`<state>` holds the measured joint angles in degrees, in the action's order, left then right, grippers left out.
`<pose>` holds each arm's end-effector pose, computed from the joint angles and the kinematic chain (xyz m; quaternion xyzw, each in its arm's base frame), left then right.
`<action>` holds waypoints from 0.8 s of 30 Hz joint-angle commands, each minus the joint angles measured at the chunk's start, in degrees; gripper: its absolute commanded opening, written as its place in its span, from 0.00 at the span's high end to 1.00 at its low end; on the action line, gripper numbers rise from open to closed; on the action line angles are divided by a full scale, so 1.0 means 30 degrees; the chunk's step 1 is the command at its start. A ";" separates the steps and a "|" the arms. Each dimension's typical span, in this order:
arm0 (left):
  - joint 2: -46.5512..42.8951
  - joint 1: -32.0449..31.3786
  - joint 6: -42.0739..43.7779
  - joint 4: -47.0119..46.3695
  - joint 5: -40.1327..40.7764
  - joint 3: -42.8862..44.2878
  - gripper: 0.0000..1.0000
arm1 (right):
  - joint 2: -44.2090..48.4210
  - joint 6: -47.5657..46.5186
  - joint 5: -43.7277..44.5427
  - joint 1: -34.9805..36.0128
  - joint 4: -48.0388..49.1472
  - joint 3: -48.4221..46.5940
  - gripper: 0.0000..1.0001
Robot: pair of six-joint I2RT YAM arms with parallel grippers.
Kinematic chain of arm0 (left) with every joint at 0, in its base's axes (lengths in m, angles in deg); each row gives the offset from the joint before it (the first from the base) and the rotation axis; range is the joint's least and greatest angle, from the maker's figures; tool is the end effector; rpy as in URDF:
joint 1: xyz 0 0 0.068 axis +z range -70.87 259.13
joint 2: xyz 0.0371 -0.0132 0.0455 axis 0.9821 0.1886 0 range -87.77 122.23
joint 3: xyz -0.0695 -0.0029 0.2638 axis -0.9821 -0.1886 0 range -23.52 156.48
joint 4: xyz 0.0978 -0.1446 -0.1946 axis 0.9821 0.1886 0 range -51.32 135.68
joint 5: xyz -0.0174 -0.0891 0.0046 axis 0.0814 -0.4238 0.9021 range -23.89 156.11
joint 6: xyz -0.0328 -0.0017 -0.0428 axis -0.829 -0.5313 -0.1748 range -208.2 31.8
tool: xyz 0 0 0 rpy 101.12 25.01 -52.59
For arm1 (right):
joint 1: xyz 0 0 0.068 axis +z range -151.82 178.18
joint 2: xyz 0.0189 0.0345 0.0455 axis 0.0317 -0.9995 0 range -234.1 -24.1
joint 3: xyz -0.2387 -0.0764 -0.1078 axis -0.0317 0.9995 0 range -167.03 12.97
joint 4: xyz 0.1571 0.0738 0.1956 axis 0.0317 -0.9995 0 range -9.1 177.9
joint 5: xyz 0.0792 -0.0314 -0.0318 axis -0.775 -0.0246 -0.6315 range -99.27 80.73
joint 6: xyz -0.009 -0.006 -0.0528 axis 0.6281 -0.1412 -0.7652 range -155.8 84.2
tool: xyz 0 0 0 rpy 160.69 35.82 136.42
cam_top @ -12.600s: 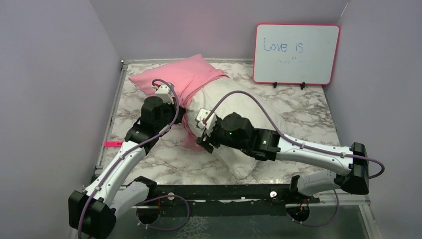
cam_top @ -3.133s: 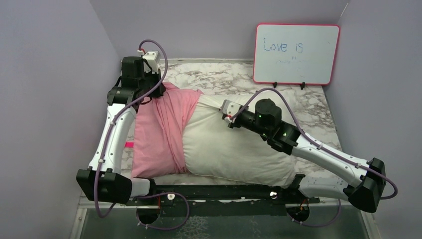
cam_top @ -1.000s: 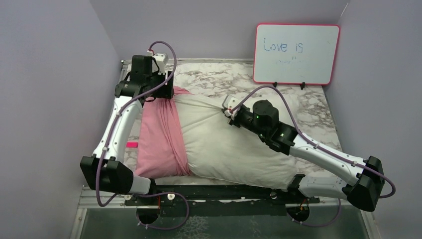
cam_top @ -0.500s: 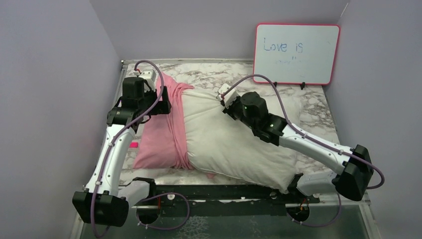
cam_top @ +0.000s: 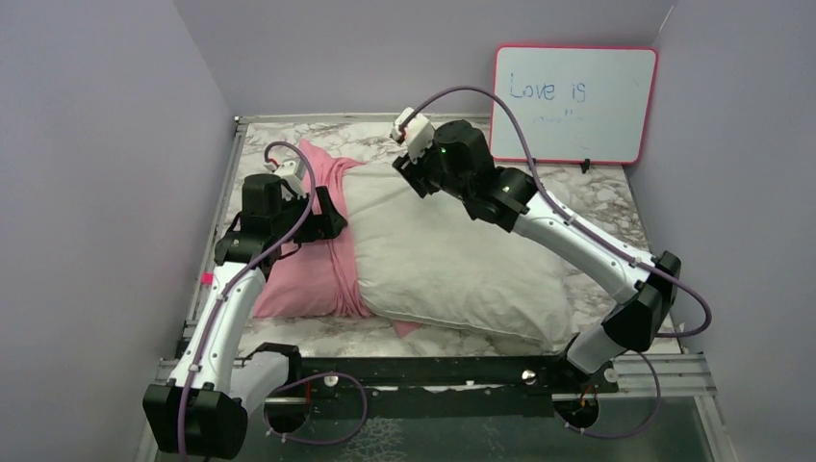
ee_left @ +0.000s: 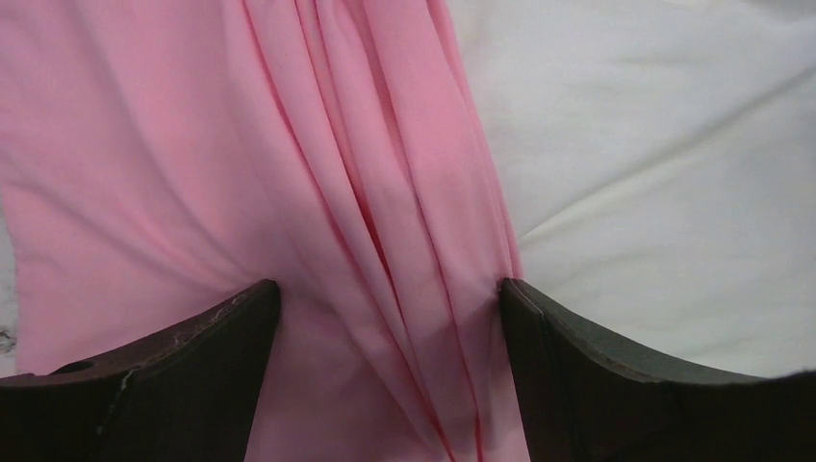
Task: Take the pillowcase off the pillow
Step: Remove the pillow from the pillowcase.
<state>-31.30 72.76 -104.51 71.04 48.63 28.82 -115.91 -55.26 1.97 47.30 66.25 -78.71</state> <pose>0.2071 -0.0338 0.3115 -0.0084 0.8852 -0.2205 0.4096 0.2505 0.2787 0.3965 -0.4188 0.7117 0.0644 0.5602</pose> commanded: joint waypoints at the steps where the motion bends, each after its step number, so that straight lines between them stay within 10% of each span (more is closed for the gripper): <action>1: -0.0328 -0.0020 -0.0398 -0.0455 -0.1554 -0.0831 0.15 | 0.1515 0.4587 -0.0903 -0.0071 -0.3647 0.0624 0.43; 10: -0.0651 -0.0024 -0.0412 -0.0879 -0.1693 -0.1544 0.15 | 0.8006 1.5275 -0.6008 -0.0059 -0.1700 0.8096 0.25; 17: -0.2562 -0.0044 -0.1046 -0.0598 -0.1714 -0.1660 0.13 | 0.9454 1.8205 -1.6726 0.0290 0.0890 1.1425 0.23; 24: -0.4048 -0.0043 -0.1819 -0.0088 -0.2500 -0.1958 0.13 | 0.8129 1.8067 -1.3064 0.5528 -0.3042 1.1239 0.23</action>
<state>-41.22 72.91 -107.27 68.40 45.92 23.88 -88.70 -3.11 -39.07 54.93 62.93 -43.63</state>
